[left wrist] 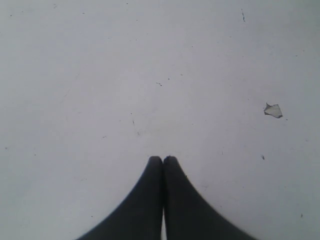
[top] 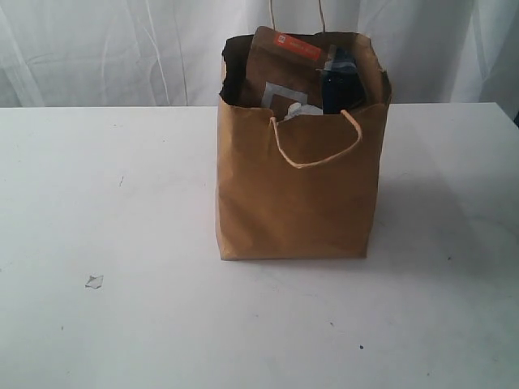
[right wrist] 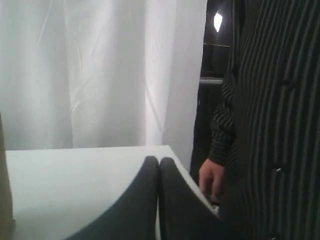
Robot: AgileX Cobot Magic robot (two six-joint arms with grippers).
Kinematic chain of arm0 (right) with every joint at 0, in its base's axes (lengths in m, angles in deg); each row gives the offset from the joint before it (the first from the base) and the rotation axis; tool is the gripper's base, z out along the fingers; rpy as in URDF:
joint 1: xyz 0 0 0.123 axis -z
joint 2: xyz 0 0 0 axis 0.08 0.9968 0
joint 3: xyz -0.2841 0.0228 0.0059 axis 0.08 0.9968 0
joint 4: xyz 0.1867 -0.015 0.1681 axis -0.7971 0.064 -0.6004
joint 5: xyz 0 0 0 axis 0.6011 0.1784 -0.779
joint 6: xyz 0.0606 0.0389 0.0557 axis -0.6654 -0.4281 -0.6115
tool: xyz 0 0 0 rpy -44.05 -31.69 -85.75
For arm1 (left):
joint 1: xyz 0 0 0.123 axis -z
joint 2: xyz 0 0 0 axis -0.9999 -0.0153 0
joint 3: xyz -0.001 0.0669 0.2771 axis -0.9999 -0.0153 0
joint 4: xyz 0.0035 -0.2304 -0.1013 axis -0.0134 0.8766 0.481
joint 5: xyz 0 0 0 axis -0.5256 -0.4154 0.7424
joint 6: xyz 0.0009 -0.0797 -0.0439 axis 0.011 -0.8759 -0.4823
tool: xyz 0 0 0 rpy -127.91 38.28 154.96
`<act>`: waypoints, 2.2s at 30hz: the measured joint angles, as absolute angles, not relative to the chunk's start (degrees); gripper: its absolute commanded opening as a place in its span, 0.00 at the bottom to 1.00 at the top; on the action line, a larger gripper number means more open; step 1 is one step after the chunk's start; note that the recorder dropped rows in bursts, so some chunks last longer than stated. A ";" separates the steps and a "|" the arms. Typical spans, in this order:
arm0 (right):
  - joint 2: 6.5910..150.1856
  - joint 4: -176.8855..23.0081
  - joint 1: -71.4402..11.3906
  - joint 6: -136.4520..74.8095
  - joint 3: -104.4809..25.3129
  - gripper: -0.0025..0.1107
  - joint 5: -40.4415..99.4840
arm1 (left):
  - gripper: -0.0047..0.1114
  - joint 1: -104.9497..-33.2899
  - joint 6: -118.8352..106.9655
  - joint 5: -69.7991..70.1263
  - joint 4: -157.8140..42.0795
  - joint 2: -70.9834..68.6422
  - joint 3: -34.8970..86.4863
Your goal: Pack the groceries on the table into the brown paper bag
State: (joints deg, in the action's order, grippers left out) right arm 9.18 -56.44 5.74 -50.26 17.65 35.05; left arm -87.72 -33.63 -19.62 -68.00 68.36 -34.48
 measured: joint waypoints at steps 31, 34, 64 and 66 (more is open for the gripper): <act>6.97 -71.12 6.12 -43.92 25.23 0.02 50.74 | 0.04 -87.72 -33.63 -19.62 -68.00 68.36 -34.48; 6.97 -71.12 6.12 -43.92 25.23 0.02 50.74 | 0.04 -87.72 -33.63 -19.62 -68.00 68.36 -34.48; 6.97 -71.12 6.12 -43.87 25.23 0.02 50.74 | 0.04 -87.72 -33.63 -19.62 -68.00 68.36 -34.48; 6.97 -71.12 6.12 -43.87 25.23 0.02 50.74 | 0.04 -87.72 -33.63 -19.62 -68.00 68.36 -34.48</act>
